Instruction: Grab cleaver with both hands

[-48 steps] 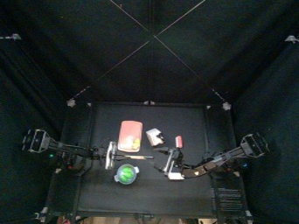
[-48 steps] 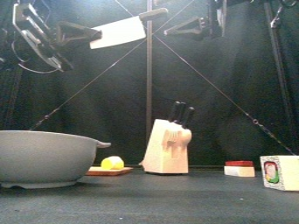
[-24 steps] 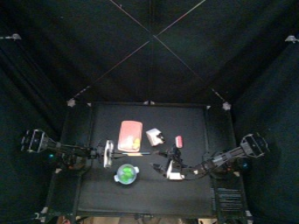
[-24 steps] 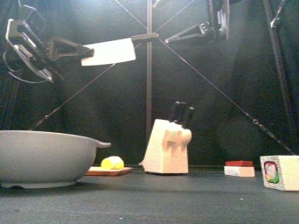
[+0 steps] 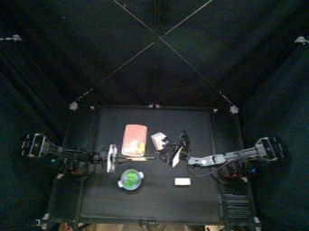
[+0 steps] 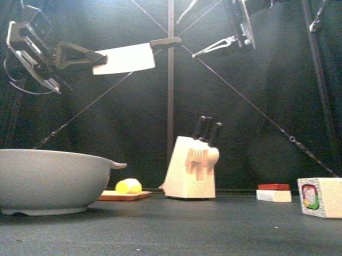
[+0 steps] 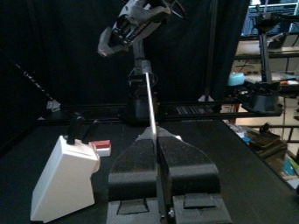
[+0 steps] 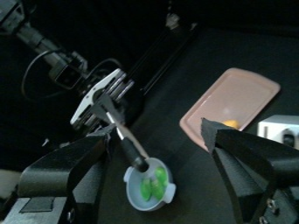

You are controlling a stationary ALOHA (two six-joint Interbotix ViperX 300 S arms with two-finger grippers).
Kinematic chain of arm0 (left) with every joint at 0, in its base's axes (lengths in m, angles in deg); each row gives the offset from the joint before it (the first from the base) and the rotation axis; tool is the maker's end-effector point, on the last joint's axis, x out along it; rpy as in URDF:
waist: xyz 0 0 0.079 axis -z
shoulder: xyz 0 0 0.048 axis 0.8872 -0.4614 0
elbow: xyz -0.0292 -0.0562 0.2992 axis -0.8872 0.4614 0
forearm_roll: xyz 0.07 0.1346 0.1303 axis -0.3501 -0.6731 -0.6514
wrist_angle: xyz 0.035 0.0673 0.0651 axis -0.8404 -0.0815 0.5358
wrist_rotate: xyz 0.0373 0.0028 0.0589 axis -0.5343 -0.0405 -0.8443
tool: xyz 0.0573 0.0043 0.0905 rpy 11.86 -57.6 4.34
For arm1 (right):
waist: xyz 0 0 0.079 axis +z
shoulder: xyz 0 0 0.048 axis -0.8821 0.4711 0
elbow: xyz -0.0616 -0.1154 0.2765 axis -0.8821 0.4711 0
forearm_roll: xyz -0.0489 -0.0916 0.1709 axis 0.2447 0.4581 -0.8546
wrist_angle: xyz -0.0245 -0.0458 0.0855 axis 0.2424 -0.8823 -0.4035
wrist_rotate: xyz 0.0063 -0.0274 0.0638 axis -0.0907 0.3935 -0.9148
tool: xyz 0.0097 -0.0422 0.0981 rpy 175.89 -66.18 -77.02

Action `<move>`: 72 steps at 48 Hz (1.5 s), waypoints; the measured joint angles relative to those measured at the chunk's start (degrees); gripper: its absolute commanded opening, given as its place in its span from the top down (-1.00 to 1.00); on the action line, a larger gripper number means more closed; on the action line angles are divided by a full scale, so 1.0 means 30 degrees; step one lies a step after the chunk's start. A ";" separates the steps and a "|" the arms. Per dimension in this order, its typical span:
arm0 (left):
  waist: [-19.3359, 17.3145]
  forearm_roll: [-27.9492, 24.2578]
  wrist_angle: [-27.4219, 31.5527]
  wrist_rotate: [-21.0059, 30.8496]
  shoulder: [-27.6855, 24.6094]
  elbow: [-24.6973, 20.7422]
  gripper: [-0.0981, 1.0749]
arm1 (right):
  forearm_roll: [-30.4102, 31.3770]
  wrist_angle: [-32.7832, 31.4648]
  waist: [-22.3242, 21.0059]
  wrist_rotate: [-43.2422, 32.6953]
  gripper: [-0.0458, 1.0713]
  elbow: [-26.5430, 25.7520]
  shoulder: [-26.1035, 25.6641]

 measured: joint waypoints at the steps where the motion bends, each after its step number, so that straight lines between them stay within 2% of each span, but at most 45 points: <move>1: 0.0029 0.0000 0.0000 0.0000 -0.0029 0.0000 0.48 | -0.0205 -0.0469 0.0117 0.0469 -0.93 -0.0205 0.0000; 6: 0.0000 -0.0029 0.0000 0.0029 -0.0029 0.0000 0.48 | -0.1611 -0.1260 0.0264 0.2695 -0.93 -0.1143 0.0000; 13: -0.0088 0.0000 0.0029 0.0000 -0.0029 0.0029 0.48 | -0.5215 -0.1113 -0.0381 0.6533 -0.93 -0.2666 0.0029; 24: -0.0234 0.0000 0.0059 0.0000 0.0000 0.0146 0.48 | -1.2363 -0.0967 -0.3252 1.4180 -0.93 -0.4512 0.0117; 32: -0.0381 0.0146 0.0059 0.0029 0.0000 0.0264 0.48 | -1.7725 -0.0234 -0.5244 1.9307 -0.93 -0.5215 0.0439; 37: -0.0439 0.0176 0.0059 0.0029 0.0000 0.0293 0.48 | -2.0977 0.0850 -0.6123 2.2324 -0.93 -0.5215 0.0996; 43: -0.0439 0.0176 0.0059 0.0000 0.0000 0.0352 0.48 | -2.4463 0.1670 -0.6299 2.6221 -0.93 -0.5244 0.1934; 53: -0.0527 0.0205 0.0205 0.0000 0.0000 0.0557 0.48 | -2.9766 0.0381 -0.6680 3.1465 -0.93 -0.5918 0.3955; 60: -0.0557 0.0205 0.0498 0.0029 0.0000 0.0557 0.48 | -3.1377 -0.0088 -0.7266 3.3105 -0.93 -0.6533 0.4482; 72: -0.0645 0.0205 0.1172 0.0029 0.0000 0.0557 0.48 | -3.1318 -0.0293 -0.7617 3.5566 -0.93 -0.6914 0.5303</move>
